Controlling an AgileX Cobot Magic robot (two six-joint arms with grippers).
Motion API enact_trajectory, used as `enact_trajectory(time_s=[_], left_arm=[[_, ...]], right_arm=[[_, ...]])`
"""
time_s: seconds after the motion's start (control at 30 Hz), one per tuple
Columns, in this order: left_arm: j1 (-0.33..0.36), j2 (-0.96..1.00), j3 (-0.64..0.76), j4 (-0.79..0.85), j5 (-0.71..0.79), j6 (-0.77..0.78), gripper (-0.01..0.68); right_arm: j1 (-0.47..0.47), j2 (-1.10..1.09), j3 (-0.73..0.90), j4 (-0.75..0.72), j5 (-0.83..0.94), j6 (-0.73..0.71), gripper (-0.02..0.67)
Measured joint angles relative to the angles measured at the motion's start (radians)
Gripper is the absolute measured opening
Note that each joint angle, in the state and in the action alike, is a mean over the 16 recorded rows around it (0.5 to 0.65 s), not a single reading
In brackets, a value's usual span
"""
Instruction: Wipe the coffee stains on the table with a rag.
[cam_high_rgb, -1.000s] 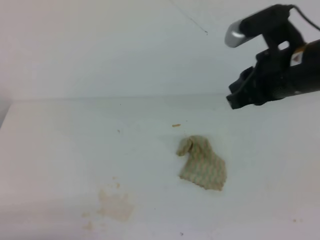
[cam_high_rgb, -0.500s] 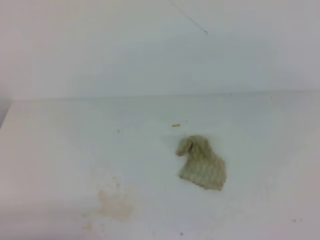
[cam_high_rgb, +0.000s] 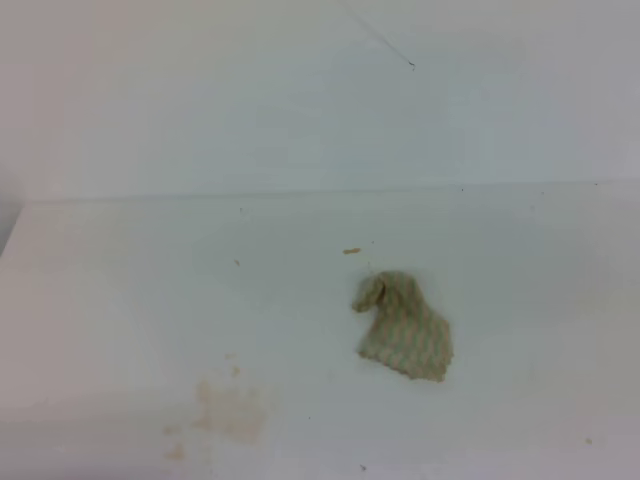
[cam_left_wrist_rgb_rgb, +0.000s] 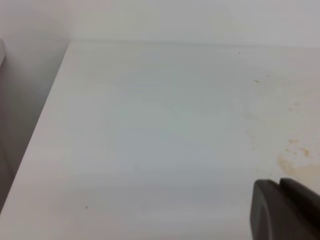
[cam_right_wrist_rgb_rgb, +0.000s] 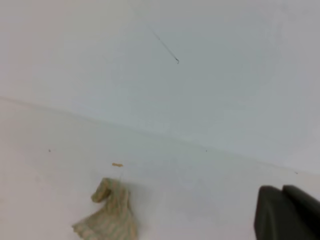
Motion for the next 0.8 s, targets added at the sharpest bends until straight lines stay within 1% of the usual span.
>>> enact_trajectory(time_s=[0.17, 0.37, 0.5, 0.63, 0.8], left_arm=[[0.000, 0.003, 0.000, 0.000, 0.000, 0.000, 0.001], [0.000, 0.005, 0.000, 0.000, 0.000, 0.000, 0.001], [0.000, 0.003, 0.000, 0.000, 0.000, 0.000, 0.001], [0.000, 0.003, 0.000, 0.000, 0.000, 0.000, 0.001], [0.000, 0.007, 0.000, 0.000, 0.000, 0.000, 0.001]], right_arm=[[0.000, -0.055, 0.049, -0.019, -0.012, 0.013, 0.003], [-0.001, -0.069, 0.058, -0.019, 0.015, 0.013, 0.003], [-0.020, -0.082, 0.059, -0.019, 0.026, 0.014, 0.002], [-0.070, -0.107, 0.059, -0.009, 0.031, 0.024, 0.002], [-0.189, -0.151, 0.072, 0.020, 0.019, 0.040, 0.002]])
